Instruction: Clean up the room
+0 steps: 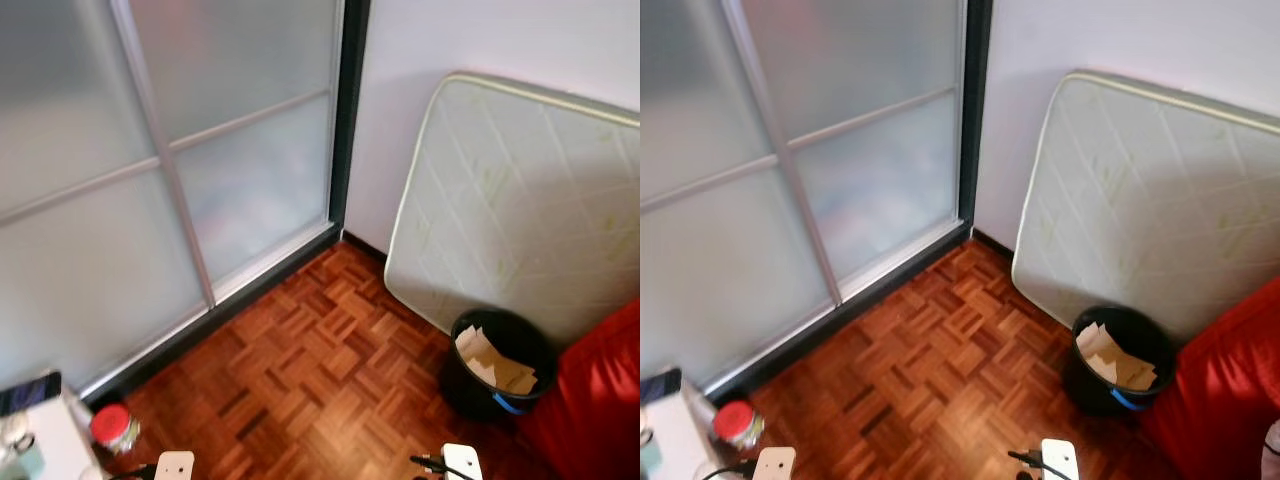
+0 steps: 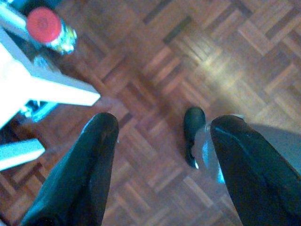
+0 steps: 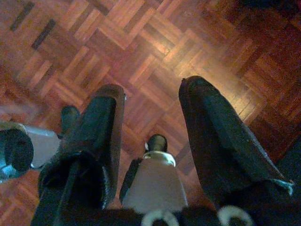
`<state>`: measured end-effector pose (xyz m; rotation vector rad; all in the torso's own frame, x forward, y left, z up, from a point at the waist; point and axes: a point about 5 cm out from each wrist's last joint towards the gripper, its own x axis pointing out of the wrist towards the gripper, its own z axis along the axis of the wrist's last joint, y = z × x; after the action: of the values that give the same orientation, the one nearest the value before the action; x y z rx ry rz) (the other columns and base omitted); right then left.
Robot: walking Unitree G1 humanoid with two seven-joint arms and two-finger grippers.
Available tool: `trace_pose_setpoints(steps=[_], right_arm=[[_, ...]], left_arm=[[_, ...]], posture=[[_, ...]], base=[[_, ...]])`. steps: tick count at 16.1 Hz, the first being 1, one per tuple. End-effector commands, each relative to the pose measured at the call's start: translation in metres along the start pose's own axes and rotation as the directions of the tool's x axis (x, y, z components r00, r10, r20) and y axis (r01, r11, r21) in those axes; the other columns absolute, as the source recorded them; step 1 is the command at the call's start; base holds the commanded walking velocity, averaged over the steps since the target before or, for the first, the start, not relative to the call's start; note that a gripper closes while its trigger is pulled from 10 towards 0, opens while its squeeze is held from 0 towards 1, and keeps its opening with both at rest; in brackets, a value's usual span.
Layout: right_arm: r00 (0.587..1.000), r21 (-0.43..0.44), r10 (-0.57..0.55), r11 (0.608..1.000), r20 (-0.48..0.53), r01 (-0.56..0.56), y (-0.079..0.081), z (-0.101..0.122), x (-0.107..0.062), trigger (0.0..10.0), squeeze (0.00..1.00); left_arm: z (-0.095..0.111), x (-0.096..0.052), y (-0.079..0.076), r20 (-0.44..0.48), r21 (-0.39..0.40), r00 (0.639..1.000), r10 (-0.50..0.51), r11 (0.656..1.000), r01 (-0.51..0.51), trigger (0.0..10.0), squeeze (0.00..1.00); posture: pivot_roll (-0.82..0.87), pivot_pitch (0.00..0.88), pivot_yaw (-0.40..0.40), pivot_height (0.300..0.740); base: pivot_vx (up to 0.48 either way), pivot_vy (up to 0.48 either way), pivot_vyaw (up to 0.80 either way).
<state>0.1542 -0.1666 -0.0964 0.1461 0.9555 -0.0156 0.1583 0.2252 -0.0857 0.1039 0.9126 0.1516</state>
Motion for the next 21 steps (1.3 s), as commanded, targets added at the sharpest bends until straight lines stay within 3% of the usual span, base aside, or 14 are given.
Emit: trace_pose_setpoints(steps=[1, 21], right_arm=[[1.0, 0.005, -0.009, 1.0, -0.01, 0.01, -0.0046, -0.0009, -0.0007, 10.0, 0.0], [1.0, -0.012, 0.008, 1.0, -0.008, -0.008, -0.0014, 0.0004, 0.0, 10.0, 0.0]], left_arm=[[0.0022, 0.0008, -0.0018, 0.001, 0.025, 1.0, -0.006, 1.0, 0.006, 10.0, 0.0], [0.004, 0.0014, -0.0032, 0.0, 0.044, 1.0, 0.0, 0.999, 0.0, 10.0, 0.0]], posture=[[0.09, 0.0, -0.045, 0.74], [0.09, 0.0, -0.044, 0.74]], base=[[0.454, 0.0, 0.0], [0.463, 0.0, 0.0]])
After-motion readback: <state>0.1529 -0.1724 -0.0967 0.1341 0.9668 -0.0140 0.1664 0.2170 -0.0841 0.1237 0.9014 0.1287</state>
